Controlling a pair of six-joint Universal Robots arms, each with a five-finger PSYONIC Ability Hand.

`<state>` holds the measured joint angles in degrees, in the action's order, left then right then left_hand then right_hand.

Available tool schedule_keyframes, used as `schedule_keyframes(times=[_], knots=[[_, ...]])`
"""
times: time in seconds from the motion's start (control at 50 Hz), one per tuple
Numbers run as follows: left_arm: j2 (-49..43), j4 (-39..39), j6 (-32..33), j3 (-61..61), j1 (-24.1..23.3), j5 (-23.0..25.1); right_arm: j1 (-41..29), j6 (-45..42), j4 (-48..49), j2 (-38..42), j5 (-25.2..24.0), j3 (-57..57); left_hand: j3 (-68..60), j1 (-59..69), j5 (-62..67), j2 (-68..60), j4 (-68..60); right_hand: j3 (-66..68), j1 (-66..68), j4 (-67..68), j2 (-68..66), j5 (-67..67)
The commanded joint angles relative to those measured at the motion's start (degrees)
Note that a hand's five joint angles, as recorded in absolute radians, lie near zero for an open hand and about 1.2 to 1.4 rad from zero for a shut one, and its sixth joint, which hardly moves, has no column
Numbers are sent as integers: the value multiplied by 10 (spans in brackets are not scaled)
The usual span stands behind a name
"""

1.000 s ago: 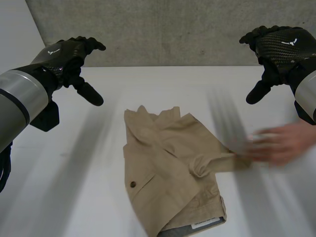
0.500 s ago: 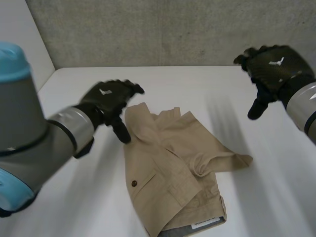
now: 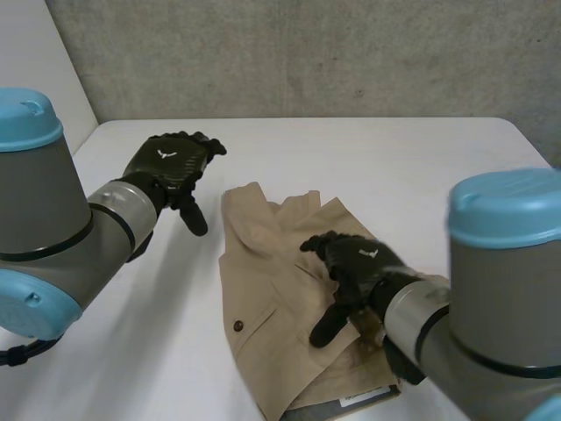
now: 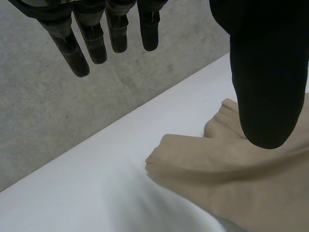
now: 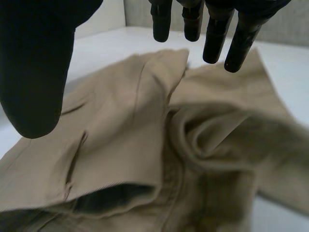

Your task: Fold the shorts.

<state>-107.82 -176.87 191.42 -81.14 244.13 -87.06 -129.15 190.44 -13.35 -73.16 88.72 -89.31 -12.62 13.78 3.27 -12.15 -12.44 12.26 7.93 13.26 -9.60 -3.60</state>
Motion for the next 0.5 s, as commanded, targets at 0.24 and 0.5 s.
schedule_keyframes(times=[0.24,0.5], knots=[[-13,-42,6,2,13,7,-41,-81,101,4,119,35,2,-14,-9,-3,0,677,721,667,-704,-664],[-120,-115,140,26,8,89,-55,-350,-50,-70,50,23,19,-31,-26,14,17,677,721,667,-704,-664]])
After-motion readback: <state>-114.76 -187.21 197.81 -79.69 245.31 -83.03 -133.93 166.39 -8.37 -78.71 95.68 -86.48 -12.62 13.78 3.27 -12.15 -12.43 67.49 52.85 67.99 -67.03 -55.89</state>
